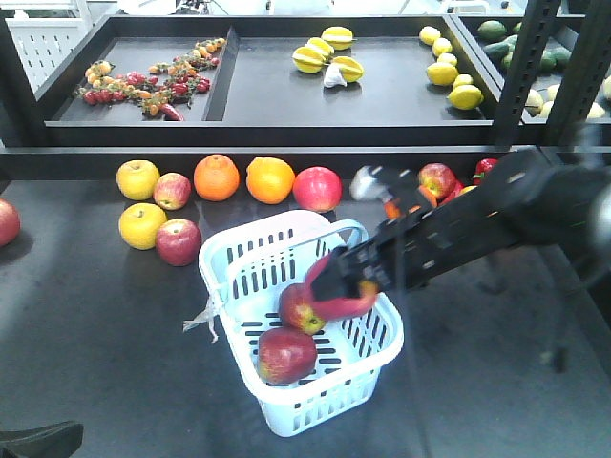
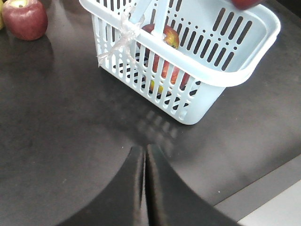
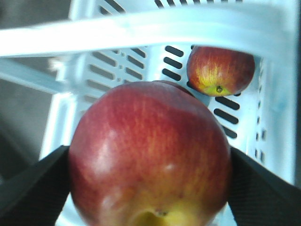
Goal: Pick three apples into basket with both arms
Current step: 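Carry the third apple over the basket and release it inside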
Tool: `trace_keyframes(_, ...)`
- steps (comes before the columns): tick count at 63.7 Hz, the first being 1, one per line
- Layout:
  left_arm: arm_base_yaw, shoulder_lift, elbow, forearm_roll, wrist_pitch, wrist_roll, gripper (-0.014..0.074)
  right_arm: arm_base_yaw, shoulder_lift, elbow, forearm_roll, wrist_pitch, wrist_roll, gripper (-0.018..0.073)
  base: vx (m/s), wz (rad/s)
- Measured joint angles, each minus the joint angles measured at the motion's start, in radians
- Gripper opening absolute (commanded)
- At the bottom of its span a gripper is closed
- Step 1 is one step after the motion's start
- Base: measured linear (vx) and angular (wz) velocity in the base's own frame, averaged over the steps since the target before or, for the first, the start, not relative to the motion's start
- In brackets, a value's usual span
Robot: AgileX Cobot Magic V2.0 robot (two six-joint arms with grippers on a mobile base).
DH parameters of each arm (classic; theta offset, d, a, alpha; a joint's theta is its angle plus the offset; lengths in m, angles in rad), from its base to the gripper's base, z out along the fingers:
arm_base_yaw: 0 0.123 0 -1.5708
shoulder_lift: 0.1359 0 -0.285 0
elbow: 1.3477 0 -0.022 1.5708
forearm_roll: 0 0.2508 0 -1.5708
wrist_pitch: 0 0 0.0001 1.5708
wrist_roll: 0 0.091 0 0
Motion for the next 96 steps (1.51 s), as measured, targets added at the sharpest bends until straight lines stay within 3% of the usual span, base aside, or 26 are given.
trace_keyframes(11, 0.000, 0.000, 0.000, 0.000, 0.000, 0.000, -0.0006, 0.023, 0.072, -0.015, 0.001, -0.039, -0.019, 0.0212, 0.00, 0.00)
trace_keyframes(23, 0.000, 0.000, 0.000, 0.000, 0.000, 0.000, -0.0006, 0.024, 0.086, -0.030, 0.009, -0.048, -0.022, 0.0491, 0.00, 0.00)
trace_keyframes(30, 0.000, 0.000, 0.000, 0.000, 0.000, 0.000, -0.0006, 0.024, 0.086, -0.030, 0.011, -0.048, -0.029, 0.0607, 0.00, 0.00)
trace_keyframes(36, 0.000, 0.000, 0.000, 0.000, 0.000, 0.000, -0.0006, 0.024, 0.086, -0.030, 0.011, -0.048, -0.047, 0.0667, 0.00, 0.00)
trace_keyframes(43, 0.000, 0.000, 0.000, 0.000, 0.000, 0.000, -0.0006, 0.024, 0.086, -0.030, 0.014, -0.048, -0.053, 0.0676, 0.00, 0.00)
trace_keyframes(57, 0.000, 0.000, 0.000, 0.000, 0.000, 0.000, -0.0006, 0.024, 0.086, -0.030, 0.015, -0.062, -0.060, 0.0638, 0.00, 0.00)
trace_keyframes(65, 0.000, 0.000, 0.000, 0.000, 0.000, 0.000, -0.0006, 0.024, 0.086, -0.032, 0.015, -0.058, -0.060, 0.0560, 0.00, 0.00)
trace_keyframes(73, 0.000, 0.000, 0.000, 0.000, 0.000, 0.000, -0.0006, 0.024, 0.086, -0.032, 0.011, -0.016, -0.060, 0.0408, 0.00, 0.00)
trace_keyframes(88, 0.000, 0.000, 0.000, 0.000, 0.000, 0.000, -0.0006, 0.024, 0.047, -0.032, -0.039, 0.067, -0.060, -0.0004, 0.00, 0.00)
trace_keyframes(96, 0.000, 0.000, 0.000, 0.000, 0.000, 0.000, -0.0006, 0.024, -0.016, -0.032, -0.066, 0.080, -0.060, -0.0008, 0.00, 0.00)
